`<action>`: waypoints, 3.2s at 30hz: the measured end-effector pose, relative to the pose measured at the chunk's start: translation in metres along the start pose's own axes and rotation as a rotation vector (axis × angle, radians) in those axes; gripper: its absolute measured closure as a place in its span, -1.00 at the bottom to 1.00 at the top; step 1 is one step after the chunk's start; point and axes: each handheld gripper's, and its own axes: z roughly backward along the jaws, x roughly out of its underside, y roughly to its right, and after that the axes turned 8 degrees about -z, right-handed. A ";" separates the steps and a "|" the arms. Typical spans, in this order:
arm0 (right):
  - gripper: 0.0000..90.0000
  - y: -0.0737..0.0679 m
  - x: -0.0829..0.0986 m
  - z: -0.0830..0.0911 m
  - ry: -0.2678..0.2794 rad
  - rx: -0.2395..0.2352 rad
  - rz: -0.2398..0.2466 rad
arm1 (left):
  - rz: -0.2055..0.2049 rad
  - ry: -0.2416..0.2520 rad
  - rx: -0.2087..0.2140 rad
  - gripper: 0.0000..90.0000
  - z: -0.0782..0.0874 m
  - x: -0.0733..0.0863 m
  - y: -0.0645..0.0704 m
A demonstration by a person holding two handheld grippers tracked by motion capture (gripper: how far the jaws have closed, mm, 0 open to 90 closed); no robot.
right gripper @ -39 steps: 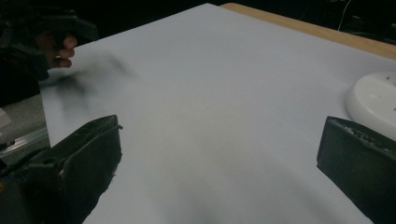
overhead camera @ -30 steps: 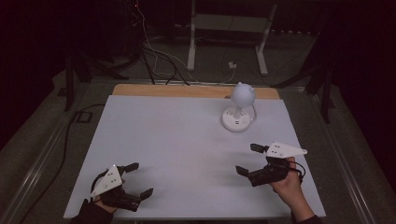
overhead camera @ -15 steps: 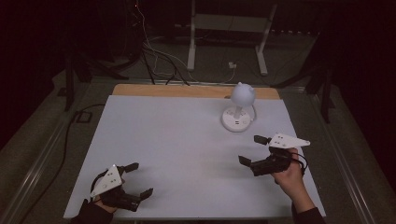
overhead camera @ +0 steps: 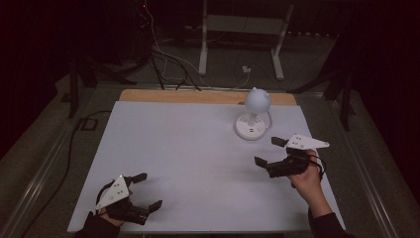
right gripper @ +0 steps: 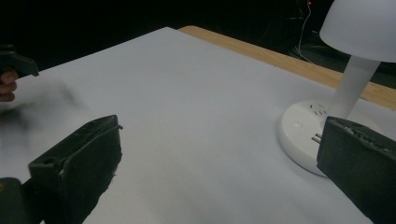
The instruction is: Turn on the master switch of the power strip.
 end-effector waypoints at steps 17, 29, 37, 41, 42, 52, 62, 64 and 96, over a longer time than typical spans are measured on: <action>-1.00 0.026 -0.010 -0.018 0.003 0.062 -0.014 | 0.002 0.000 0.000 -1.00 0.000 0.000 0.000; -1.00 0.045 -0.007 -0.031 -0.026 0.082 -0.021 | 0.005 0.001 0.001 -1.00 0.000 0.000 0.001; -1.00 0.055 -0.007 -0.033 0.031 0.118 0.018 | 0.001 -0.001 0.003 -1.00 -0.001 0.000 0.001; -1.00 0.062 -0.009 -0.033 0.029 0.118 0.020 | 0.003 0.000 0.002 -1.00 0.000 0.000 0.001; -1.00 0.063 -0.009 -0.033 0.030 0.126 0.024 | 0.003 0.000 0.003 -1.00 -0.001 0.000 0.001; -1.00 0.075 -0.014 -0.045 -0.044 0.164 0.079 | 0.001 0.002 0.004 -1.00 0.000 0.000 0.002; -0.82 0.091 -0.014 -0.060 -0.058 0.159 0.027 | -0.001 0.000 0.004 -1.00 -0.001 0.000 0.002; -0.72 0.091 -0.014 -0.061 -0.057 0.160 0.031 | 0.001 0.001 0.004 -1.00 0.000 0.000 0.002; 1.00 0.117 0.001 -0.089 -0.135 0.296 0.032 | -0.004 -0.002 0.001 -1.00 -0.001 -0.001 0.002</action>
